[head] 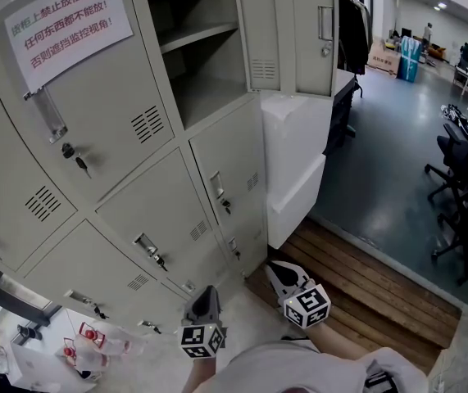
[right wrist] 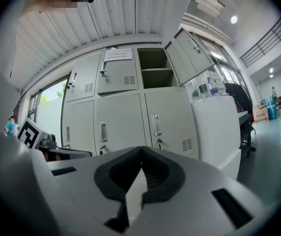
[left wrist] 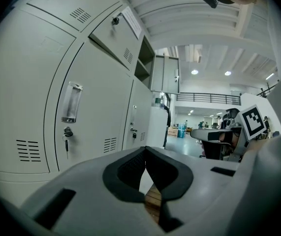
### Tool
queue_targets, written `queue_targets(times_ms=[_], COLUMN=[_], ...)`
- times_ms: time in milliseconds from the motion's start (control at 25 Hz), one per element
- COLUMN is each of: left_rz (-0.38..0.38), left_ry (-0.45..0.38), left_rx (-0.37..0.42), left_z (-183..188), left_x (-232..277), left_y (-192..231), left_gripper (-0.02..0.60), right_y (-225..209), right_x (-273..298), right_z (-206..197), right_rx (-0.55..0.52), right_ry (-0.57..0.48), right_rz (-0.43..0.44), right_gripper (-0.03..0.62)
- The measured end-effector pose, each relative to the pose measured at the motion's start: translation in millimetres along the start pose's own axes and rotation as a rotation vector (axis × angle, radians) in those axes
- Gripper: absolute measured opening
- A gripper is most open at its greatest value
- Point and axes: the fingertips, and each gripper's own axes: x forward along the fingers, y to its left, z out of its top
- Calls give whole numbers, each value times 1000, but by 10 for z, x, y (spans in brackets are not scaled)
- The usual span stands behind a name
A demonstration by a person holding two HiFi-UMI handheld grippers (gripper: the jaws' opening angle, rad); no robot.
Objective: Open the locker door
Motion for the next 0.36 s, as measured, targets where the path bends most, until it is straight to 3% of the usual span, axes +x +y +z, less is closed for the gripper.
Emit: queue_targets(times_ms=[360], left_rz=[-3], left_ry=[-1], left_rx=[-1], left_z=[29], left_x=[14], left_y=[-3], left_gripper=[3], right_y=[-39], right_x=[12], right_z=[-24], right_rx=[4], right_ry=[6], right_rz=[-10], right_gripper=[12])
